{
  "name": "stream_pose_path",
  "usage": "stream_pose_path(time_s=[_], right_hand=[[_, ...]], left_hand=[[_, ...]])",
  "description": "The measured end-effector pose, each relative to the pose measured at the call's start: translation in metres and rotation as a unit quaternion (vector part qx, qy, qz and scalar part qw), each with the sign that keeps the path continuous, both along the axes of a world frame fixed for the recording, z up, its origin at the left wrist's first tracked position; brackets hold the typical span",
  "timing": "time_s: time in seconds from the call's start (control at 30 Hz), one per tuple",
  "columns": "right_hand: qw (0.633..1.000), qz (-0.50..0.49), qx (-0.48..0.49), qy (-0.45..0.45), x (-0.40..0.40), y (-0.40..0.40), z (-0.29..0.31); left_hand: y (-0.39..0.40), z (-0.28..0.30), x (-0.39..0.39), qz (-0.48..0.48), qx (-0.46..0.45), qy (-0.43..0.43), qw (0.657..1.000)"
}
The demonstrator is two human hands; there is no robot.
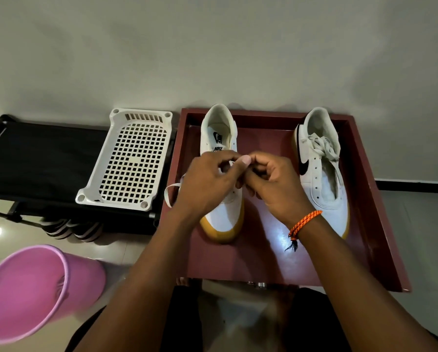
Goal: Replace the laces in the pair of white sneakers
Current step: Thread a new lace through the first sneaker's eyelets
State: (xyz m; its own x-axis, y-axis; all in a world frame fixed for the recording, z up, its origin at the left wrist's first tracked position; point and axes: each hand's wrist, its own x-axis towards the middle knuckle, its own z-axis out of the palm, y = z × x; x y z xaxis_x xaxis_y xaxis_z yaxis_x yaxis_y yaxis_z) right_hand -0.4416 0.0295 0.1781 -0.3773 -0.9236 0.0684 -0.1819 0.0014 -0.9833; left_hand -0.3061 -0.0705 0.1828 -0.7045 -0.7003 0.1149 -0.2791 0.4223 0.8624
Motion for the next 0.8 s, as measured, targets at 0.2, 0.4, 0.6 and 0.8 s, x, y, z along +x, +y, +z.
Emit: stream_pose_path(time_s=[0.2,0.4,0.6,0.8], right_hand=[[0.999,-0.043,0.016,0.018,-0.013,0.004,-0.001],[1.0,-0.008,0.006,0.013,-0.005,0.0,-0.006],[0.999,-0.028,-0.01,0.026,-0.004,0.002,-0.004],[0.998,-0.025,-0.007,0.063,-0.003,0.001,-0.003]], left_hand=[[-0.02,-0.006,0.019,0.101,-0.091,-0.078,0.988],[0.002,0.003,0.002,-0.013,-0.009,0.028,0.999],[-0.01,-0.007,0.006,-0.014,0.039,-0.014,0.999],[-0.011,-0.007,0.005,0.011,-0.001,-0.012,1.0]])
